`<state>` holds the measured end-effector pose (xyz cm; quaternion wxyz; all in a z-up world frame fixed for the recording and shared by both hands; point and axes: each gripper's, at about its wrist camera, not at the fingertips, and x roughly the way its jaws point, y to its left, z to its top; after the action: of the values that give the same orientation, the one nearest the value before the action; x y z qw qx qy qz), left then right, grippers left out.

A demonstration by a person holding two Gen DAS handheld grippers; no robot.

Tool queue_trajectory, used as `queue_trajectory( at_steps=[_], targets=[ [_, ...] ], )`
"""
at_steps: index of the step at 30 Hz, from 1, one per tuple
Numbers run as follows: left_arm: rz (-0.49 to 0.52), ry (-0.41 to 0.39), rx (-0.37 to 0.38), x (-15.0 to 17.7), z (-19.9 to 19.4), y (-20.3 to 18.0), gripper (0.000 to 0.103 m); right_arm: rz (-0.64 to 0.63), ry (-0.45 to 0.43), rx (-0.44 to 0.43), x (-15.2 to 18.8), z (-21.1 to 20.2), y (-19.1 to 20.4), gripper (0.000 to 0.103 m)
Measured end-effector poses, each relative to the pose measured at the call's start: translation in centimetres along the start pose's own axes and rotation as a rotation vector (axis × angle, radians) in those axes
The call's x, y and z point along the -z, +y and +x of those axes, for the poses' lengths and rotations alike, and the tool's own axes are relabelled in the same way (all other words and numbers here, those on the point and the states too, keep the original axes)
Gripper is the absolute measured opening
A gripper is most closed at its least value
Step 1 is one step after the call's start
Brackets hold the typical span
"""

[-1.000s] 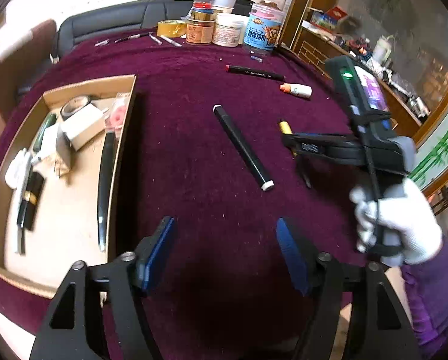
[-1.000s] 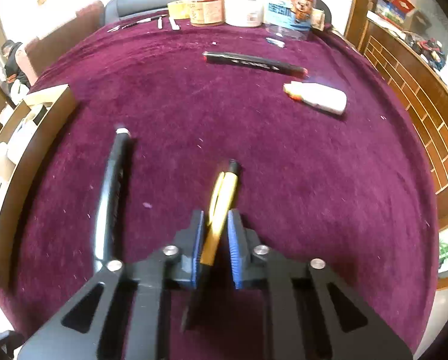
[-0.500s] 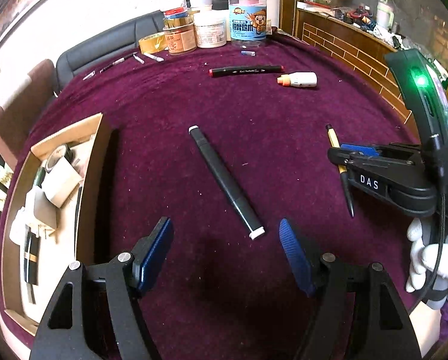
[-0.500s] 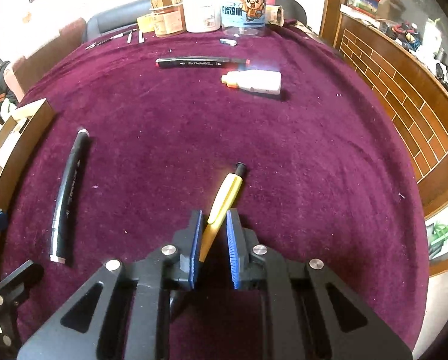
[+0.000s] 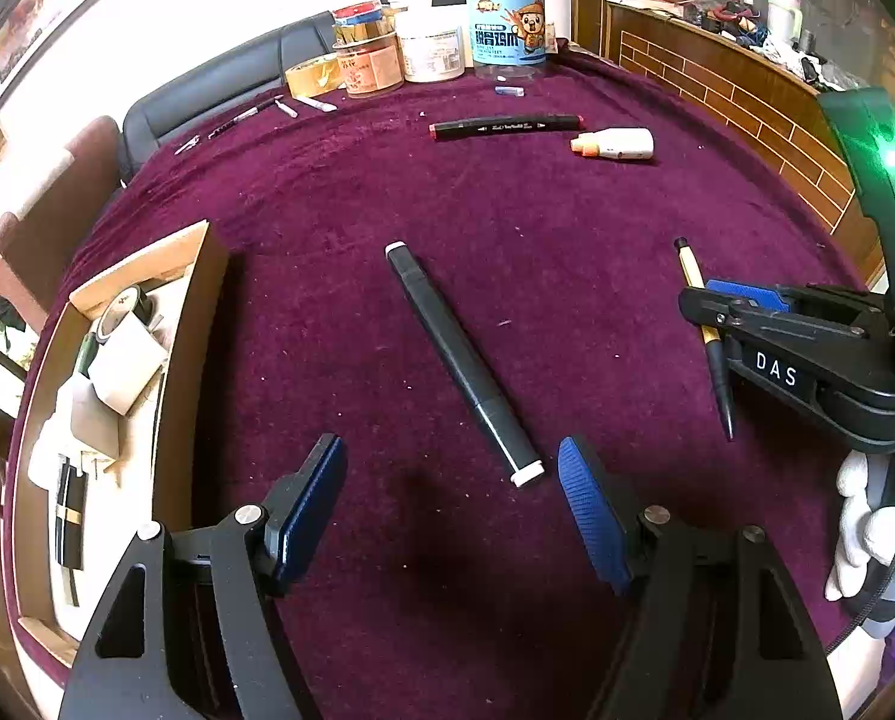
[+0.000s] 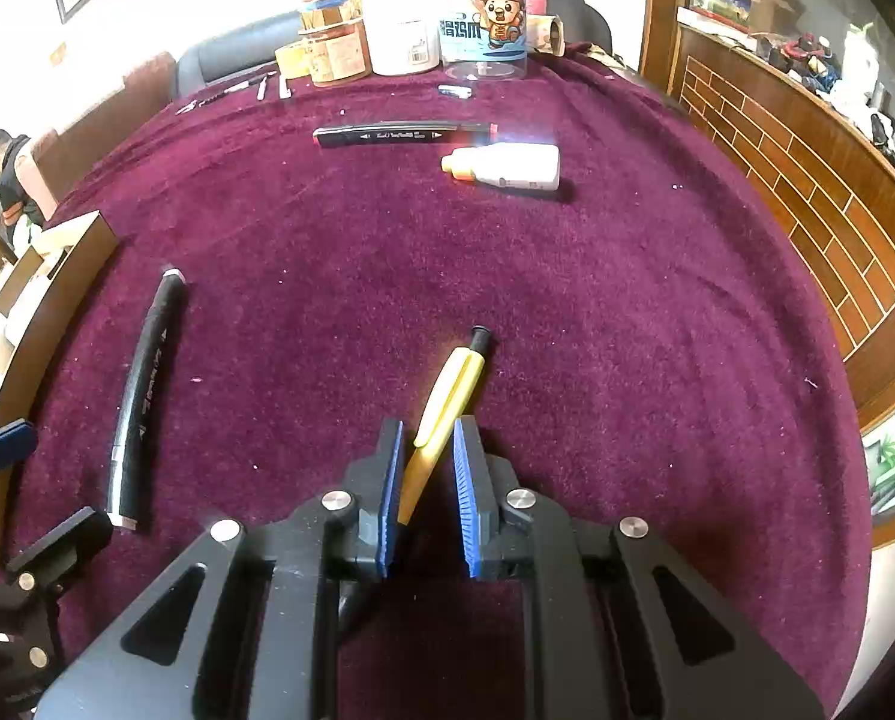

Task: Organize rigid objects
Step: 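Close the left tool on the thick black marker while right tool holds the pencil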

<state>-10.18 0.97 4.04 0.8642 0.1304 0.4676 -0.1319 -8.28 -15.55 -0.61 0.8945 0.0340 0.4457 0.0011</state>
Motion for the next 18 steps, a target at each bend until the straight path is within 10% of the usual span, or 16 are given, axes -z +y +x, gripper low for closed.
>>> queue_trajectory(
  at_steps=[18],
  targets=[
    [-0.116, 0.036, 0.101, -0.3, 0.5, 2.1, 0.067, 0.035, -0.005, -0.048, 0.1, 0.0, -0.8, 0.013]
  ],
)
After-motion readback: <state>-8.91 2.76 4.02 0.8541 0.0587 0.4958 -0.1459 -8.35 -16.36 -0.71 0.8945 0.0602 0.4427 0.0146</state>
